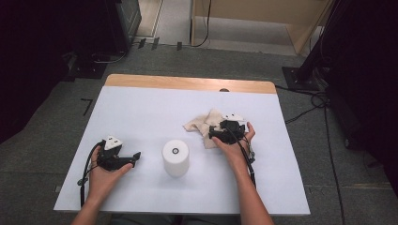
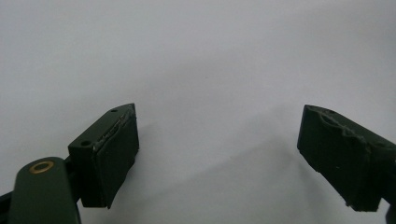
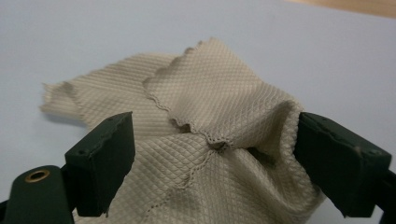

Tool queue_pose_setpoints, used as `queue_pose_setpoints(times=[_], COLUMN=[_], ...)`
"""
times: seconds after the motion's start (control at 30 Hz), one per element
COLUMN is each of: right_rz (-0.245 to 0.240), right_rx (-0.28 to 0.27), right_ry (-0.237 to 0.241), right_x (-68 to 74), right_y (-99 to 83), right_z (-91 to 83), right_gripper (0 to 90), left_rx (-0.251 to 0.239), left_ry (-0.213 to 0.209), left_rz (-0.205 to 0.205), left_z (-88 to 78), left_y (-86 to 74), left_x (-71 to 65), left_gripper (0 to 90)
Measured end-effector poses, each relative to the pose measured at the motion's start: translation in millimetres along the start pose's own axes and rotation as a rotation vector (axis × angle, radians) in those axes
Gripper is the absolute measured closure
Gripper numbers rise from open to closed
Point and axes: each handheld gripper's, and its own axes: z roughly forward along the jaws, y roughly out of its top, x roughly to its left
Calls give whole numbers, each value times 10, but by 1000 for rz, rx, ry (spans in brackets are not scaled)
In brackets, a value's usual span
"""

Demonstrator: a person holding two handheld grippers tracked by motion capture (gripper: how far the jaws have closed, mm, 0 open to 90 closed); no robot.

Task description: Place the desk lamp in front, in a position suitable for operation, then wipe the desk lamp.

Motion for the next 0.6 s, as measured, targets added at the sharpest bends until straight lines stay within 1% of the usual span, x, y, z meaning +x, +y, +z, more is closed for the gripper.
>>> queue_pose_setpoints(times=[0.1, 0.17, 0.2, 0.3, 0.33, 0.4, 0.47, 0.5, 0.53, 0.6], right_rz=[6, -1, 1, 13, 15, 16, 23, 13, 7, 4], right_rx=[38, 51, 53, 50, 47, 42, 39, 37, 38, 42], right_ry=[-24, -38, -47, -75, -71, -65, -55, -53, -47, -47], right_x=[1, 6, 8, 3, -4, -7, 0, 7, 16, 10], right_y=[-28, -52, -65, -99, -111, -115, -114, -114, -111, -106], right_z=[84, 126, 138, 148, 152, 139, 129, 127, 125, 114], right_gripper=[132, 137, 165, 315, 363, 490, 657, 718, 800, 841], left_rx=[0, -1, -1, 0, -2, -7, -13, -19, -28, -41], left_ry=[-1, -2, -2, -6, -9, -14, -20, -26, -35, -55], left_rz=[0, 0, 1, 6, 9, 21, 27, 30, 27, 39], left_z=[0, 0, 0, -4, -6, -14, -23, -28, -32, -49], left_y=[0, 0, 0, 0, -1, -3, -5, -4, -4, -1], left_x=[0, 0, 0, 2, 1, -9, -19, -21, -26, -35], left_gripper=[129, 128, 128, 128, 128, 132, 131, 130, 127, 120])
